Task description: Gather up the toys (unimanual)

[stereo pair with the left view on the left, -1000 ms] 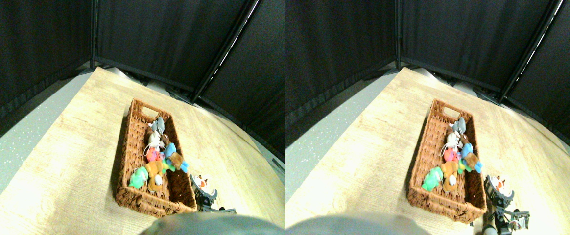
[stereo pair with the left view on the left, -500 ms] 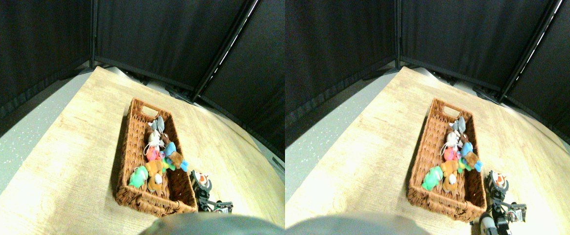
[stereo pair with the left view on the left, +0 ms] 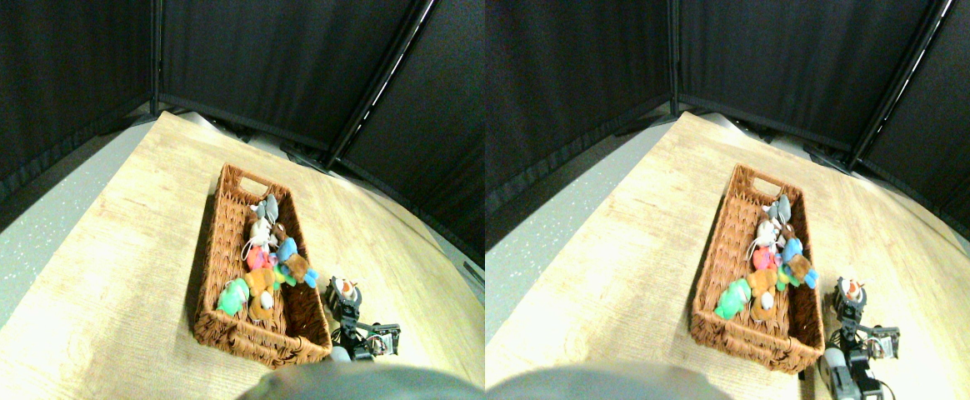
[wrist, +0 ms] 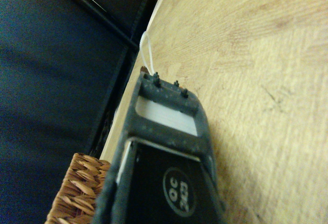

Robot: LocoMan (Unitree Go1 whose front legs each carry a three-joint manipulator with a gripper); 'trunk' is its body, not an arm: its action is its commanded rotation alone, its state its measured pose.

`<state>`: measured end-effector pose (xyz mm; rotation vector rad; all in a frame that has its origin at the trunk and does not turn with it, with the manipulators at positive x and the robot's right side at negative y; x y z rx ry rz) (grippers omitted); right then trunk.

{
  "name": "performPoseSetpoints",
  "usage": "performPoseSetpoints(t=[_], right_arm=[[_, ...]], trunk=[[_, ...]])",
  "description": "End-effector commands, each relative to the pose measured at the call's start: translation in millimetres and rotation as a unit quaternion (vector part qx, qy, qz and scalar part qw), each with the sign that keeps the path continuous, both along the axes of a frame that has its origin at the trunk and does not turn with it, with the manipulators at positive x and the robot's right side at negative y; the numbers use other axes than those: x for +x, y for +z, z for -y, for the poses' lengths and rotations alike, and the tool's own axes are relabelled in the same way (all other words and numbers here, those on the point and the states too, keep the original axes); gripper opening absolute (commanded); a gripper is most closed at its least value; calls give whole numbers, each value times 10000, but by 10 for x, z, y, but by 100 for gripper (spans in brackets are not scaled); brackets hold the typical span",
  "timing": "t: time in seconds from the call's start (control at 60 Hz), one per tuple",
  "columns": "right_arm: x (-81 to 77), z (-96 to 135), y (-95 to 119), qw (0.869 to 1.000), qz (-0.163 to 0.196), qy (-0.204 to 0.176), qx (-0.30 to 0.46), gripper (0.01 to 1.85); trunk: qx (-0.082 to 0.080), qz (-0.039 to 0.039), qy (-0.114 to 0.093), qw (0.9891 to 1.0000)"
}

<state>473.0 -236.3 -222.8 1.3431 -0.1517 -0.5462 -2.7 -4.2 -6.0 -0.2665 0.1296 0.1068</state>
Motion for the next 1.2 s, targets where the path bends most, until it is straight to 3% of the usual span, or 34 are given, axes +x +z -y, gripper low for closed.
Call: performPoseSetpoints(t=[0.017,0.283,0.6,0.733,0.9,1.2], right_arm=[[36,-26,238,9990,389,190,-60,6],[114,-157,656,9933,249,1030,-466,6],[259,-552,1005,9836,155,1634,-752,6],[320,-763,1093,9823,117,1748,-657,6],[384,-990,1129,9716,-25,2206,-852,6],[444,-1246,1088,9654,-52,2494,-755,6]], trunk=[[-98,-14,7,10000],[-152,108,51,9998],[-380,147,293,9987],[-509,177,430,9976],[-654,238,590,9958],[-850,296,837,9924]])
